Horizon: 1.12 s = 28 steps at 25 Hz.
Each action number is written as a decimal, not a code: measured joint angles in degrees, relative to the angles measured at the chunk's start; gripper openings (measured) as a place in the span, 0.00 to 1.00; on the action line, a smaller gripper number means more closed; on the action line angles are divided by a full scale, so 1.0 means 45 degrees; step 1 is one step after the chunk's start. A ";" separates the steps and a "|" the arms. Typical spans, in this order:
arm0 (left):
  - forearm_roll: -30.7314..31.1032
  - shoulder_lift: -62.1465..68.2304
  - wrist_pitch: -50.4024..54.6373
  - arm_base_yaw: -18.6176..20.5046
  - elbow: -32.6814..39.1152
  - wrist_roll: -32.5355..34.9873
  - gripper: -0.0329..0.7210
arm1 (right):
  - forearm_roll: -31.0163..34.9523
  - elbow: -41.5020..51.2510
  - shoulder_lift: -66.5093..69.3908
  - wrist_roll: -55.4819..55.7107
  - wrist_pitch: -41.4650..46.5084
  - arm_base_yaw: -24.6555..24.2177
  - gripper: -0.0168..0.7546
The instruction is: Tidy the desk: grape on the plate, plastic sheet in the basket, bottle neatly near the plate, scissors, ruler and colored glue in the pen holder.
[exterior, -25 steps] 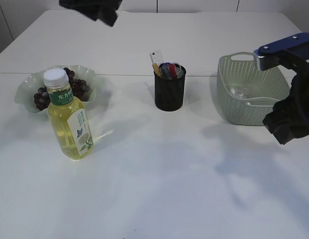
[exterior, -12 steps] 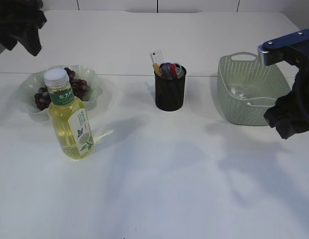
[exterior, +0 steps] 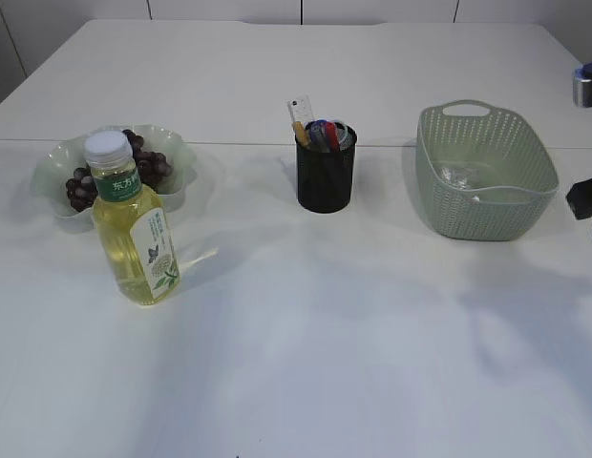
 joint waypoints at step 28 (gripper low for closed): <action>-0.0050 -0.7961 0.0070 0.0807 0.5801 -0.0854 0.60 | 0.1009 0.0000 -0.7508 -0.0480 0.2592 -0.0048 0.52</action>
